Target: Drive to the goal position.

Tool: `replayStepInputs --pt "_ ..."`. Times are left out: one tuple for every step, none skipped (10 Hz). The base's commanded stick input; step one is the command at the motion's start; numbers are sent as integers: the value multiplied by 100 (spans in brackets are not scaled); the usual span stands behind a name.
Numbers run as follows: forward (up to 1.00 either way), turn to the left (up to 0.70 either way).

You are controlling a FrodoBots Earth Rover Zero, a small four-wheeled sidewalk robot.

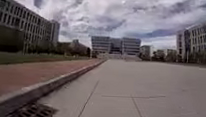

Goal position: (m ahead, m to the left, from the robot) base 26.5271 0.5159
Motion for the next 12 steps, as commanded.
replayStepInputs --pt "100 -40" --pt "100 -40" --pt "100 -40" --pt "100 -40" --pt "100 -23" --pt "100 0" --pt "100 0" --pt "100 0" --pt "100 0" --pt "100 0" --pt "100 0" --pt "100 0"
